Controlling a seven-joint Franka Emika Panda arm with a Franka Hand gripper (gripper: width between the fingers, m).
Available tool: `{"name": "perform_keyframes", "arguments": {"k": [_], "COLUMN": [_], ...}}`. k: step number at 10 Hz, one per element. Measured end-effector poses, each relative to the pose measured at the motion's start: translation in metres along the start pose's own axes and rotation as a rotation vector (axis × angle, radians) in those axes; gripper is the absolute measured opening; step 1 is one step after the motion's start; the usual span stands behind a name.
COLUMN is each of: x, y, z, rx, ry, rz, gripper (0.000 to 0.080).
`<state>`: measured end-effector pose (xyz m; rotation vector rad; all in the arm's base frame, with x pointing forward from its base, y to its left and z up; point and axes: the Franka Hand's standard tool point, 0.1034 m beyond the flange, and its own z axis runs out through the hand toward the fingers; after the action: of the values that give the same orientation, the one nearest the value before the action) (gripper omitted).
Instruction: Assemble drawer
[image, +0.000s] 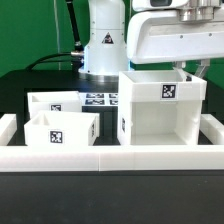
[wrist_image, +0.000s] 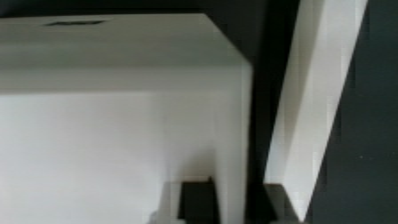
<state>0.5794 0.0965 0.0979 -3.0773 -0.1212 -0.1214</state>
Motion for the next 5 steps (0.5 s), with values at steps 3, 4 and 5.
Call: {"name": "perform_keyframes", "arguments": {"k": [3, 4, 5], "x": [0.0007, 0.0001, -0.0017], "y": [-0.0025, -0.004, -0.0085], "z": [-0.0004, 0.0, 0.0011], "rx": [0.006, 0.006, 0.007], "ry": [0.002, 0.002, -0.001], "rz": [0.16, 0.221, 0.312], "gripper": [0.0038, 0.0038, 0.0038]}}
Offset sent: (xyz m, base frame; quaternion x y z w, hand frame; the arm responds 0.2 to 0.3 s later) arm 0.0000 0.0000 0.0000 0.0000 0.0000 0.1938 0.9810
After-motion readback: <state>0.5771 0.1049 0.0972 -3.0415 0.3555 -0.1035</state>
